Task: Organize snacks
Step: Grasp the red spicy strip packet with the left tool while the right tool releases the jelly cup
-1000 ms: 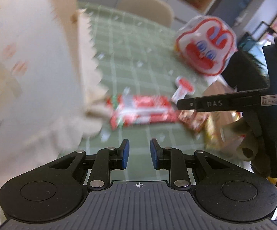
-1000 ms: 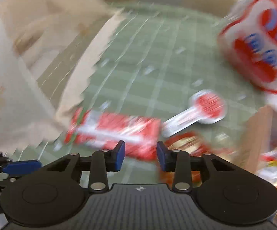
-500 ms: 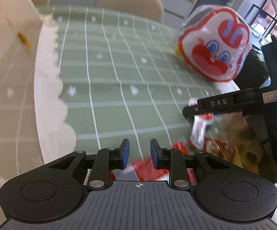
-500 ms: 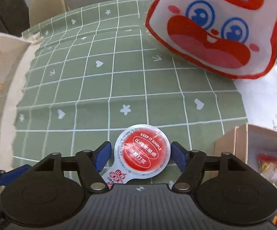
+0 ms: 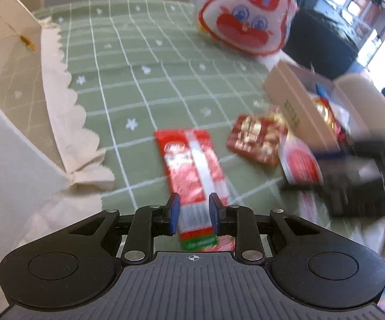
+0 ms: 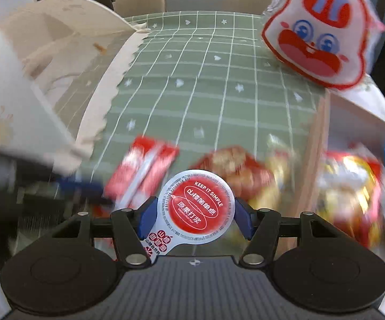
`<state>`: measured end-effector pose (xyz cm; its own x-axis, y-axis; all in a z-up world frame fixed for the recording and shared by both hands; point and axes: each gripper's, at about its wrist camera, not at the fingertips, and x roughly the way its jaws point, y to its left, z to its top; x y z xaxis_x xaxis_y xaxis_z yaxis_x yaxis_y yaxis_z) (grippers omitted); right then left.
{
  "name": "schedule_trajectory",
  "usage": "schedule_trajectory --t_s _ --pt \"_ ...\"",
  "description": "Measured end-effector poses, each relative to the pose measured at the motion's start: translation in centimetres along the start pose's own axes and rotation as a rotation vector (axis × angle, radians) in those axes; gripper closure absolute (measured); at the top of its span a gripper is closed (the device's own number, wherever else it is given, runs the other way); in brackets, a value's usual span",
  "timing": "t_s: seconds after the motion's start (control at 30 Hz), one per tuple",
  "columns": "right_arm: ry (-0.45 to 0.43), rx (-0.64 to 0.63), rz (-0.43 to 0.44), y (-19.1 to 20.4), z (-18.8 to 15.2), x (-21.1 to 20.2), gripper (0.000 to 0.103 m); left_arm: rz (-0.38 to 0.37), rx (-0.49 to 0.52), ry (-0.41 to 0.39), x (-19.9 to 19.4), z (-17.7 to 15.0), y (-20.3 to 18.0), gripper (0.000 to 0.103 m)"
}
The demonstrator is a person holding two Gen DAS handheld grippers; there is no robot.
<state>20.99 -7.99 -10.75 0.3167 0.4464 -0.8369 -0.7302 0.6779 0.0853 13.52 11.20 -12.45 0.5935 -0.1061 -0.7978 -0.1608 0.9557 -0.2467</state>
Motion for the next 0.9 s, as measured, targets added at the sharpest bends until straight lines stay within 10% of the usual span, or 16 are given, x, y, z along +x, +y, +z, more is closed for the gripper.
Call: schedule_trajectory --t_s 0.37,0.53,0.67,0.8,0.9 --pt "-0.022 0.07 -0.158 -4.5 -9.2 -3.7 0.032 0.247 0.189 0.018 3.4 0.3 -7.9 0.073" --pt "-0.085 0.068 -0.194 -6.4 -11.7 -4.5 0.031 0.192 0.239 0.079 4.6 0.4 -10.0 0.027" --pt "-0.126 0.058 -0.181 -7.7 -12.9 -5.1 0.031 0.102 0.15 0.061 3.3 0.4 -9.7 0.034" --pt "-0.159 0.034 -0.17 -8.9 -13.6 -5.0 0.025 0.324 0.073 -0.019 2.3 0.4 -8.2 0.036" --pt "-0.165 0.042 -0.129 -9.8 -13.7 -4.9 0.024 0.341 -0.063 0.0 2.8 1.2 -6.4 0.036"
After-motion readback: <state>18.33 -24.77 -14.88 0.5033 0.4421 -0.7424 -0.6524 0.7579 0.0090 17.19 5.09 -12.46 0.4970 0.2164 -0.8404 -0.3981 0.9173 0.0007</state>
